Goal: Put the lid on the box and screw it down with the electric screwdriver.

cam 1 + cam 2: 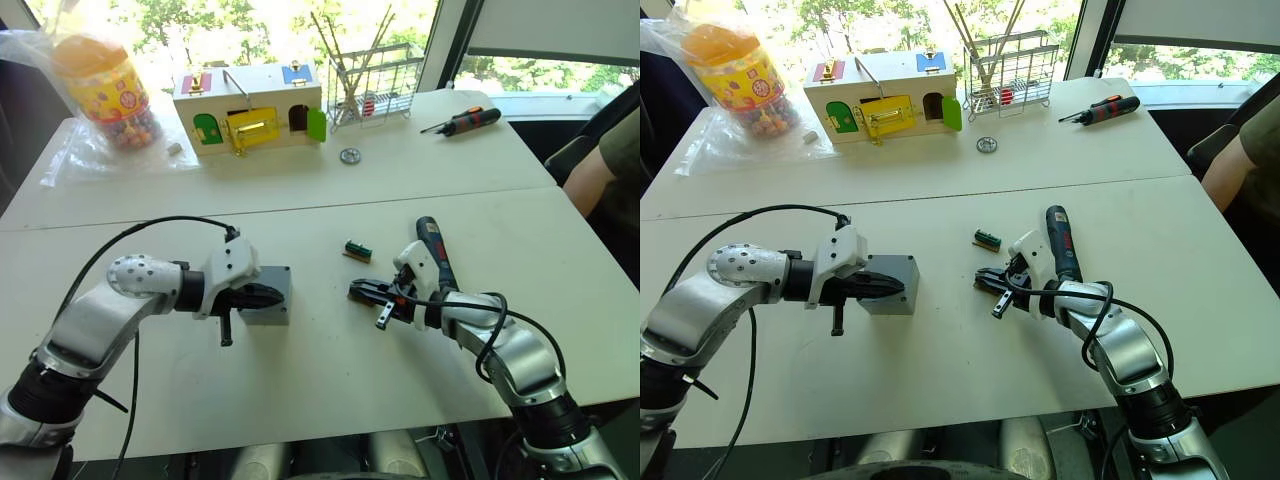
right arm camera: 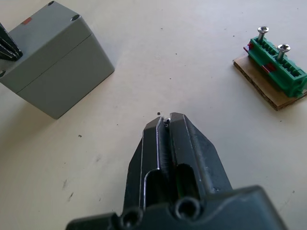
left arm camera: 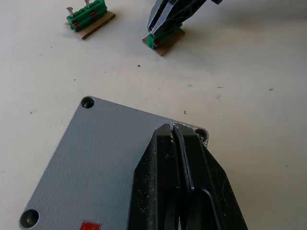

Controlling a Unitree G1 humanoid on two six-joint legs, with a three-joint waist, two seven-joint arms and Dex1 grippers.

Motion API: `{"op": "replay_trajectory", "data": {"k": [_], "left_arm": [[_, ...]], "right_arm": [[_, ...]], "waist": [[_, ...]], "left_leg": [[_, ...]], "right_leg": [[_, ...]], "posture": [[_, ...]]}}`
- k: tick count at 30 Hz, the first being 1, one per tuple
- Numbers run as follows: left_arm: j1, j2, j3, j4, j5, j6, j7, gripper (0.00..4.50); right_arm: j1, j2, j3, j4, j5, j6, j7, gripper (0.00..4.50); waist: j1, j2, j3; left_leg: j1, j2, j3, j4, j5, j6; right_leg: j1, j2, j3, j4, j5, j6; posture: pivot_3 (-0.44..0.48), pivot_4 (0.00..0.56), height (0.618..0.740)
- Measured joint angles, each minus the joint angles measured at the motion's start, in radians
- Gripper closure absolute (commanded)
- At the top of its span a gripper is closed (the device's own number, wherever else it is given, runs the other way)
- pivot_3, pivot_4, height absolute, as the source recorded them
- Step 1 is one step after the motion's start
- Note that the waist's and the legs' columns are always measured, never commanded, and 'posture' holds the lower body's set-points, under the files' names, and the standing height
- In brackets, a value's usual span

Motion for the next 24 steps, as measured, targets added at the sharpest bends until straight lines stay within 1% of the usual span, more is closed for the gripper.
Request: {"op": "replay_trajectory", "data": {"k": [6, 9, 16, 20, 22, 24], "left_arm": [[-0.001, 0.0, 0.0, 0.006, -0.001, -0.002, -0.001, 4.5], [-0.015, -0.001, 0.005, 0.037, -0.004, -0.002, -0.001, 4.5], [-0.026, -0.003, 0.027, 0.086, -0.007, -0.005, 0.006, 4.5], [-0.034, -0.006, 0.063, 0.124, -0.016, 0.006, 0.012, 4.5], [-0.029, 0.014, 0.072, 0.142, -0.009, 0.004, 0.01, 4.5], [-0.026, 0.024, 0.078, 0.144, -0.005, 0.001, 0.01, 4.5]], "right_arm": [[0.001, -0.001, 0.0, -0.001, 0.001, 0.0, 0.003, 4.47], [-0.011, -0.005, -0.006, -0.009, 0.003, 0.008, 0.003, 4.47], [-0.063, -0.012, -0.012, -0.086, 0.03, 0.062, 0.008, 4.47], [-0.161, 0.011, -0.018, -0.102, 0.066, 0.112, 0.002, 4.47], [-0.225, 0.071, -0.007, -0.084, 0.081, 0.121, 0.001, 4.47], [-0.253, 0.105, 0.016, -0.073, 0.089, 0.121, 0.003, 4.47]], "waist": [[0.0, 0.0, 0.0], [0.0, 0.0, 0.0], [-0.001, 0.0, 0.0], [-0.003, 0.0, 0.0], [-0.006, 0.0, 0.0], [-0.007, 0.0, 0.0]], "left_leg": [[0.0, 0.0, 0.0, 0.0, 0.0, 0.0], [0.0, 0.0, 0.0, 0.0, 0.0, 0.0], [0.0, 0.0, 0.0, 0.0, 0.0, 0.0], [0.0, 0.0, 0.0, 0.0, 0.0, 0.0], [0.0, 0.001, 0.0, -0.001, 0.0, 0.0], [0.0, 0.001, 0.0, -0.001, 0.0, 0.0]], "right_leg": [[0.0, 0.0, 0.0, 0.0, 0.0, 0.0], [0.0, 0.0, 0.0, 0.0, 0.0, 0.0], [0.0, 0.0, 0.0, 0.0, 0.0, 0.0], [-0.001, 0.0, 0.0, 0.001, 0.0, 0.0], [-0.001, 0.0, 0.0, 0.001, 0.0, 0.0], [-0.002, 0.0, 0.0, 0.001, 0.0, 0.0]], "posture": [[0.0, 0.15, 0.74], [0.0, 0.15, 0.74], [0.0, 0.15, 0.74], [0.0, 0.15, 0.74], [0.0, 0.15, 0.74], [0.0, 0.15, 0.74]]}}
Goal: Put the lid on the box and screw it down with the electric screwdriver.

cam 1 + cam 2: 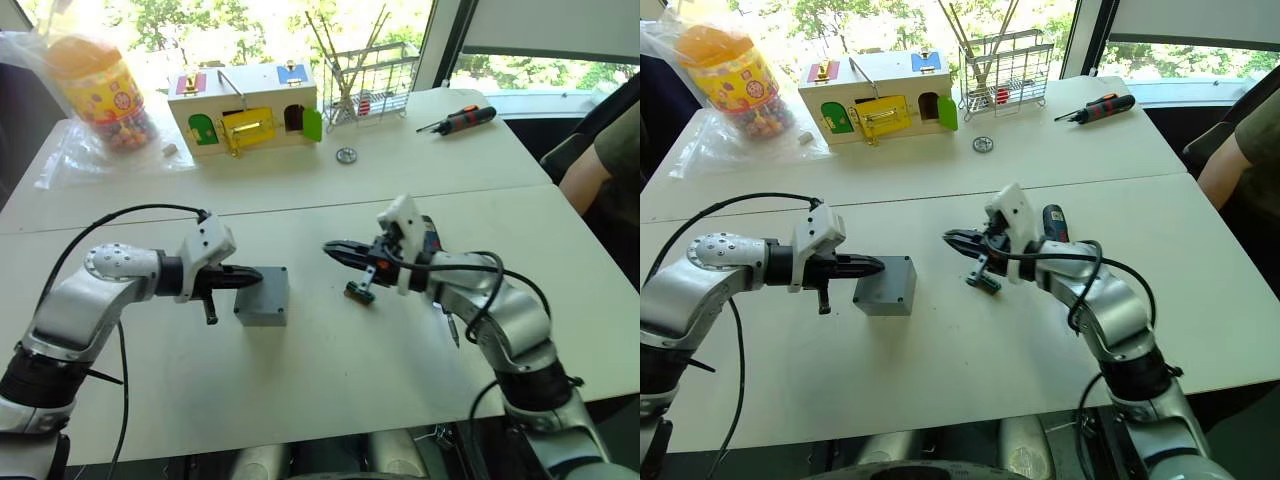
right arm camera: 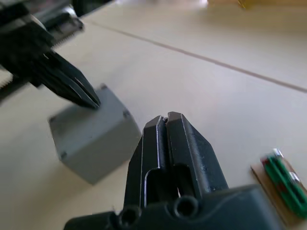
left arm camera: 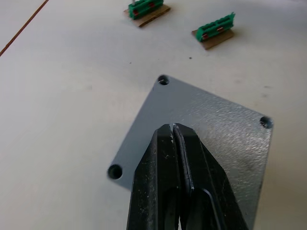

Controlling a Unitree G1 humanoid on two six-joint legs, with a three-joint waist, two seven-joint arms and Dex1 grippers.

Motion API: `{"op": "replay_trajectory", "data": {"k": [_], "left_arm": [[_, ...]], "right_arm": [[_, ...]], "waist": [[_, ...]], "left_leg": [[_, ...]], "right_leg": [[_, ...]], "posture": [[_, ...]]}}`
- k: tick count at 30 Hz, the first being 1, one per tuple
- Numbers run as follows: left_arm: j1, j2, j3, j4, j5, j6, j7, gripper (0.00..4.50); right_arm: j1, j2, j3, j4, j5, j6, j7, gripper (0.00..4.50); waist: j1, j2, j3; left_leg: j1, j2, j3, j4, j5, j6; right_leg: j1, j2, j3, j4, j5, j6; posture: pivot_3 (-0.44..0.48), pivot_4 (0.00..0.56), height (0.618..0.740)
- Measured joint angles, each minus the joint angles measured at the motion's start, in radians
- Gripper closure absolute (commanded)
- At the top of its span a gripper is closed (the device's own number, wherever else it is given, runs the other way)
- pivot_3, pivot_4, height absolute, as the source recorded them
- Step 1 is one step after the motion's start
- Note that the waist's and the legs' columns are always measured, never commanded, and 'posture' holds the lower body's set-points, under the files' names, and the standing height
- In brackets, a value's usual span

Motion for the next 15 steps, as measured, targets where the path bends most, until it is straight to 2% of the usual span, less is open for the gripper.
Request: {"op": "replay_trajectory", "data": {"k": [5, 9, 15], "left_arm": [[0.035, 0.015, 0.035, -0.005, -0.001, 0.0, 0.002, 4.5], [0.046, 0.014, 0.049, -0.015, -0.002, 0.01, 0.009, 4.5], [0.053, 0.006, 0.054, -0.032, -0.002, 0.022, 0.023, 4.5]], "right_arm": [[-0.051, 0.084, 0.083, 0.11, -0.02, -0.02, 0.003, 4.47], [-0.067, 0.101, 0.135, 0.152, -0.045, -0.046, 0.02, 4.47], [-0.067, 0.102, 0.148, 0.173, -0.056, -0.067, 0.037, 4.47]], "waist": [[0.003, 0.0, 0.0], [0.004, 0.0, 0.0], [0.001, 0.0, 0.0]], "left_leg": [[0.0, -0.001, 0.0, 0.002, 0.0, 0.0], [0.0, -0.001, 0.0, 0.001, 0.0, 0.0], [0.0, -0.001, 0.0, 0.001, 0.0, 0.0]], "right_leg": [[0.001, -0.001, 0.0, 0.0, 0.0, 0.0], [0.0, 0.0, 0.0, 0.001, 0.0, 0.0], [0.0, 0.0, 0.0, 0.001, 0.0, 0.0]], "posture": [[0.0, 0.15, 0.74], [0.0, 0.15, 0.74], [0.0, 0.15, 0.74]]}}
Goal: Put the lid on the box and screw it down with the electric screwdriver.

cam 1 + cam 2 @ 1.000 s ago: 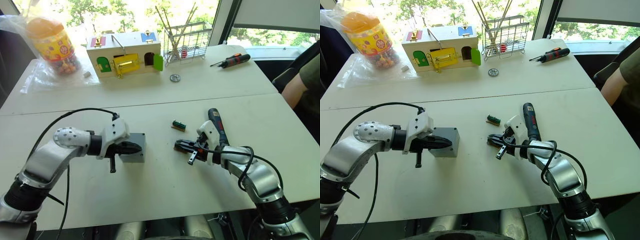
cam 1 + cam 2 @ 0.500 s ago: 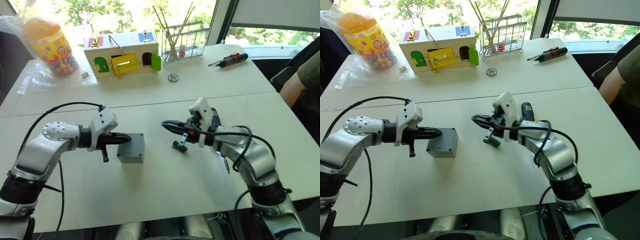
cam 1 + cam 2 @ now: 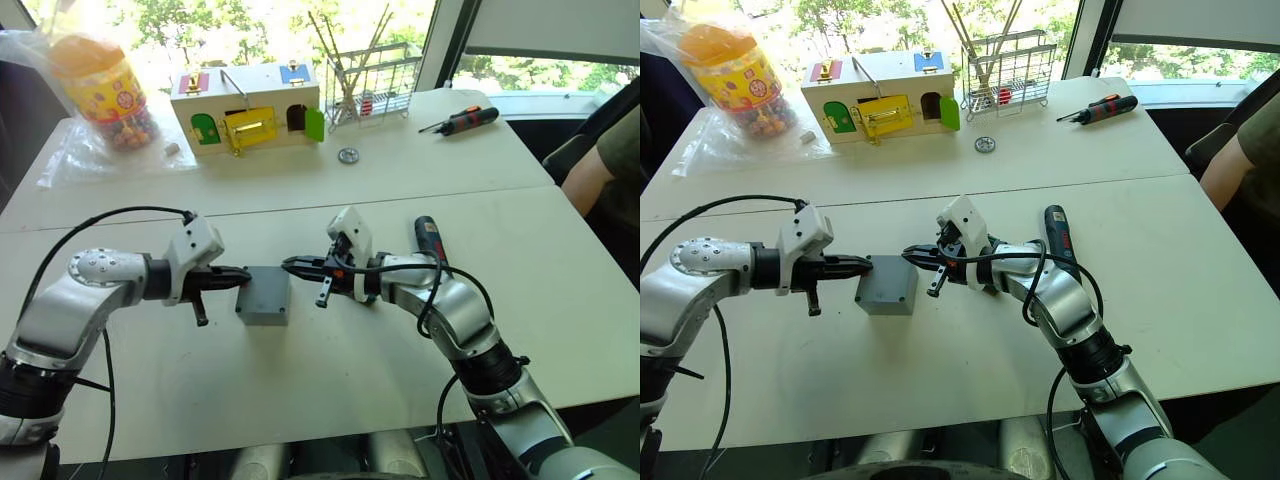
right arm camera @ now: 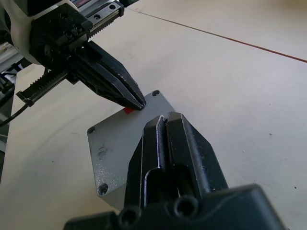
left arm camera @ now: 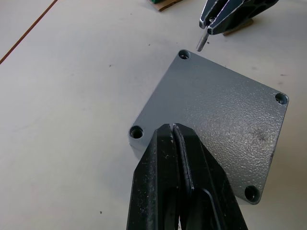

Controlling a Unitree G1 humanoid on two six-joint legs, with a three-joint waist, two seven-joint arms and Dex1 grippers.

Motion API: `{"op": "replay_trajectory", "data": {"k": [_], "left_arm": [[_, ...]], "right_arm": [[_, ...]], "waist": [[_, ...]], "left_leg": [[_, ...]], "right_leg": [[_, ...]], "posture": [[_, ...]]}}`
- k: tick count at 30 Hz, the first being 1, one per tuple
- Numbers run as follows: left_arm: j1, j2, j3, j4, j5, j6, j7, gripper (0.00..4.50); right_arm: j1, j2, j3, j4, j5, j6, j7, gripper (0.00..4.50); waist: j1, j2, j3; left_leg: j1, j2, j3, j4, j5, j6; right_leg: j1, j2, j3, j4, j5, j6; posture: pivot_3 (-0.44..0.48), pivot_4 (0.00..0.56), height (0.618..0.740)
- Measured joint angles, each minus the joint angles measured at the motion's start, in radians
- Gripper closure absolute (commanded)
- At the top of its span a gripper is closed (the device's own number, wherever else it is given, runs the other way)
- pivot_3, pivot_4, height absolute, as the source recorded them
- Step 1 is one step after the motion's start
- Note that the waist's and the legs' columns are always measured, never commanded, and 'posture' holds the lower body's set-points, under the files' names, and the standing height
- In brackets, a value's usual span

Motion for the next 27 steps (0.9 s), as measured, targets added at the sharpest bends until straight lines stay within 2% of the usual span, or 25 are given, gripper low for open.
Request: {"op": "replay_trajectory", "data": {"k": [27], "left_arm": [[-0.023, -0.039, 0.009, 0.003, -0.064, 0.051, 0.02, 4.5]], "right_arm": [[-0.018, 0.035, 0.025, 0.121, -0.089, -0.066, 0.032, 4.47]], "waist": [[-0.002, 0.0, 0.0]], "left_leg": [[0.0, 0.0, 0.0, 0.0, 0.0, 0.0]], "right_leg": [[0.0, 0.0, 0.0, 0.0, 0.0, 0.0]], "posture": [[0.0, 0.15, 0.74]]}}
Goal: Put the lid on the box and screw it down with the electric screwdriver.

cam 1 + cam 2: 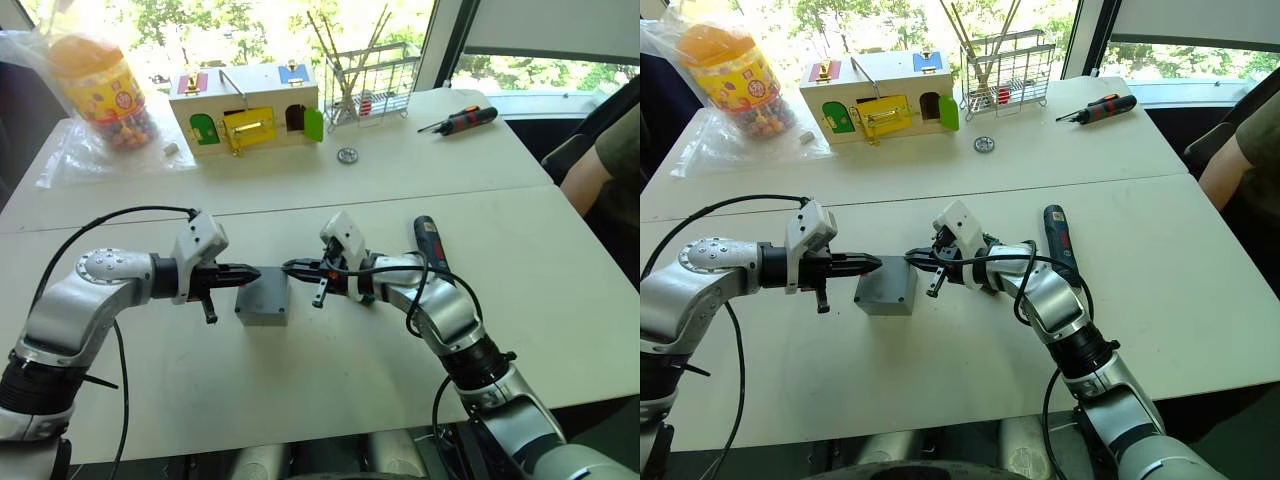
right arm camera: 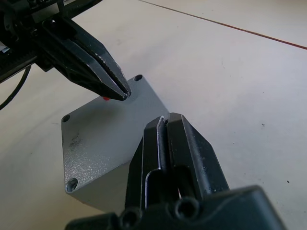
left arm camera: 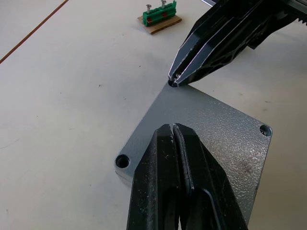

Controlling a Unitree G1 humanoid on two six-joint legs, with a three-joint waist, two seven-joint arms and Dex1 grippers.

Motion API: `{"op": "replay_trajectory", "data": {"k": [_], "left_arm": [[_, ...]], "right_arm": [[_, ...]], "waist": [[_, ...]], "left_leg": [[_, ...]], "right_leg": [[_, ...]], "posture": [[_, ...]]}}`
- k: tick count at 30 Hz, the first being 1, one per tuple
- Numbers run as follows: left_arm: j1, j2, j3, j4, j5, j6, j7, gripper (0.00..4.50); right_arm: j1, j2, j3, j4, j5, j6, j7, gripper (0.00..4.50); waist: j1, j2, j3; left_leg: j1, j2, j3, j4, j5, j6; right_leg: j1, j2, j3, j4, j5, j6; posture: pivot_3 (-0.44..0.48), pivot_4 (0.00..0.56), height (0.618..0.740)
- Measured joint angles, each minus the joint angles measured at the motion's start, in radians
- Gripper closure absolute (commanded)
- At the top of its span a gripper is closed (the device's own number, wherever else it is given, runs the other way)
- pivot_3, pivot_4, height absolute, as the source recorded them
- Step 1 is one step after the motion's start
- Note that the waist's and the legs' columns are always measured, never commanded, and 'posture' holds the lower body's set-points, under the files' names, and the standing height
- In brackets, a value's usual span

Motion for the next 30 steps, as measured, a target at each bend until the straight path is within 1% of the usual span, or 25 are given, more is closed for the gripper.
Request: {"op": "replay_trajectory", "data": {"k": [1, 2, 4, 7, 8, 9, 11, 12, 14, 16, 19, 20, 22, 23, 25, 26, 27, 30], "left_arm": [[0.0, 0.0, 0.0, 0.0, 0.0, 0.002, 0.001, 4.5], [0.0, 0.0, 0.0, 0.0, 0.0, 0.004, 0.003, 4.5], [0.0, -0.001, 0.0, 0.0, 0.0, 0.007, 0.007, 4.5], [0.0, -0.009, 0.0, 0.0, -0.001, 0.011, 0.016, 4.5], [0.0, -0.011, 0.0, 0.002, -0.001, 0.011, 0.018, 4.5], [0.0, -0.012, 0.0, 0.006, 0.0, 0.011, 0.019, 4.5], [0.0, -0.015, 0.0, 0.016, 0.0, 0.01, 0.02, 4.5], [0.0, -0.019, 0.0, 0.018, -0.002, 0.011, 0.024, 4.5], [-0.002, -0.043, 0.01, 0.018, -0.016, 0.012, 0.031, 4.5], [-0.008, -0.058, 0.016, 0.018, -0.034, 0.015, 0.038, 4.5], [-0.031, -0.062, 0.016, -0.012, -0.057, 0.016, 0.029, 4.5], [-0.045, -0.063, 0.011, -0.028, -0.063, 0.016, 0.021, 4.5], [-0.082, -0.074, -0.013, -0.045, -0.067, 0.014, 0.009, 4.5], [-0.11, -0.084, -0.034, -0.049, -0.065, 0.009, -0.001, 4.5], [-0.141, -0.096, -0.062, -0.059, -0.061, -0.01, -0.014, 4.5], [-0.155, -0.102, -0.077, -0.06, -0.057, -0.023, -0.024, 4.5], [-0.159, -0.105, -0.083, -0.061, -0.052, -0.035, -0.029, 4.5], [-0.178, -0.133, -0.127, -0.051, -0.024, -0.074, -0.036, 4.5]], "right_arm": [[-0.001, 0.002, 0.0, 0.003, -0.001, 0.0, 0.0, 4.47], [-0.002, 0.003, 0.001, 0.007, -0.002, 0.0, 0.0, 4.23], [-0.007, 0.006, 0.002, 0.014, -0.008, -0.003, 0.0, 3.58], [-0.011, 0.003, 0.005, 0.015, -0.013, -0.003, 0.006, 2.13], [-0.011, 0.001, 0.006, 0.015, -0.016, -0.003, 0.009, 1.54], [-0.011, -0.001, 0.006, 0.013, -0.018, -0.003, 0.011, 1.08], [-0.011, -0.007, 0.006, 0.007, -0.02, -0.001, 0.01, 0.24], [-0.01, -0.011, 0.0, -0.006, -0.018, 0.014, 0.002, 0.02], [-0.009, -0.006, -0.053, -0.061, 0.003, 0.08, -0.039, 0.02], [-0.014, -0.006, -0.146, -0.149, 0.043, 0.188, -0.096, 0.02], [-0.021, -0.079, -0.31, -0.297, 0.149, 0.404, -0.127, 0.02], [-0.028, -0.122, -0.367, -0.341, 0.184, 0.468, -0.126, 0.02], [-0.057, -0.22, -0.434, -0.374, 0.221, 0.557, -0.118, 0.02], [-0.076, -0.304, -0.452, -0.373, 0.236, 0.605, -0.106, 0.02], [-0.108, -0.432, -0.482, -0.358, 0.243, 0.676, -0.09, 0.02], [-0.119, -0.503, -0.48, -0.344, 0.246, 0.721, -0.083, 0.02], [-0.124, -0.548, -0.48, -0.33, 0.247, 0.758, -0.079, 0.02], [-0.138, -0.688, -0.417, -0.25, 0.288, 0.916, -0.051, 0.02]], "waist": [[0.0, 0.0, 0.0], [0.0, 0.0, 0.0], [0.0, 0.0, 0.0], [0.0, 0.0, 0.0], [0.0, 0.0, 0.0], [0.0, 0.0, 0.0], [0.001, 0.0, 0.0], [0.001, 0.0, 0.0], [0.004, 0.0, 0.0], [0.006, 0.0, 0.0], [0.011, 0.0, 0.0], [0.011, 0.0, 0.0], [0.009, 0.0, 0.0], [0.011, 0.001, 0.0], [0.008, 0.001, 0.0], [0.008, 0.001, 0.0], [0.005, 0.0, 0.0], [0.003, 0.001, 0.0]], "left_leg": [[0.0, 0.0, 0.0, 0.0, 0.0, 0.0], [0.0, 0.0, 0.0, 0.0, 0.0, 0.0], [0.0, 0.0, 0.0, 0.0, 0.0, 0.0], [0.0, 0.0, 0.0, 0.0, 0.0, 0.0], [0.0, 0.0, 0.0, 0.0, 0.0, 0.0], [0.0, 0.0, 0.0, 0.0, 0.0, 0.0], [0.0, 0.0, 0.0, 0.0, 0.0, 0.0], [0.0, 0.0, 0.0, 0.0, 0.0, 0.0], [0.0, 0.0, 0.0, 0.0, 0.0, 0.0], [0.0, 0.0, 0.0, 0.001, 0.0, 0.0], [-0.001, -0.001, -0.001, 0.001, 0.0, 0.0], [-0.001, -0.001, -0.001, 0.001, 0.0, 0.0], [0.0, -0.001, -0.001, 0.001, 0.0, 0.0], [-0.001, -0.001, 0.0, 0.001, 0.0, 0.0], [0.0, -0.001, 0.0, 0.0, 0.0, 0.0], [0.0, 0.0, 0.001, 0.0, 0.0, 0.001], [0.0, 0.0, 0.001, -0.001, 0.0, 0.001], [0.0, 0.001, 0.003, -0.001, -0.001, 0.001]], "right_leg": [[0.0, 0.0, 0.0, 0.0, 0.0, 0.0], [0.0, 0.0, 0.0, 0.0, 0.0, 0.0], [0.0, 0.0, 0.0, 0.0, 0.0, 0.0], [0.0, 0.0, 0.0, 0.0, 0.0, 0.0], [0.0, 0.0, 0.0, 0.0, 0.0, 0.0], [0.0, 0.0, 0.0, 0.0, 0.0, 0.0], [0.0, 0.0, 0.0, 0.0, 0.0, 0.0], [0.0, 0.0, 0.0, 0.0, 0.0, 0.0], [0.0, 0.0, 0.0, 0.0, 0.0, 0.0], [0.0, 0.0, 0.0, 0.0, 0.0, 0.0], [0.001, -0.001, 0.0, 0.0, 0.0, 0.0], [0.001, -0.001, 0.0, -0.001, 0.0, 0.0], [0.001, -0.001, 0.0, -0.001, 0.0, 0.0], [0.001, -0.002, 0.0, -0.001, 0.0, 0.0], [0.002, -0.001, 0.0, -0.002, 0.0, 0.0], [0.001, -0.001, 0.0, -0.002, 0.0, 0.0], [0.001, -0.001, 0.0, -0.002, 0.0, 0.0], [0.001, -0.001, 0.001, -0.002, 0.0, 0.0]], "posture": [[0.0, 0.15, 0.74], [0.0, 0.15, 0.74], [0.0, 0.15, 0.74], [0.0, 0.15, 0.74], [0.0, 0.15, 0.74], [0.0, 0.15, 0.74], [0.0, 0.15, 0.74], [0.0, 0.15, 0.74], [0.0, 0.15, 0.74], [0.0, 0.15, 0.74], [0.0, 0.15, 0.74], [0.0, 0.15, 0.74], [0.0, 0.15, 0.74], [0.0, 0.15, 0.74], [0.0, 0.15, 0.74], [0.0, 0.15, 0.74], [0.0, 0.15, 0.74], [0.0, 0.15, 0.74]]}}
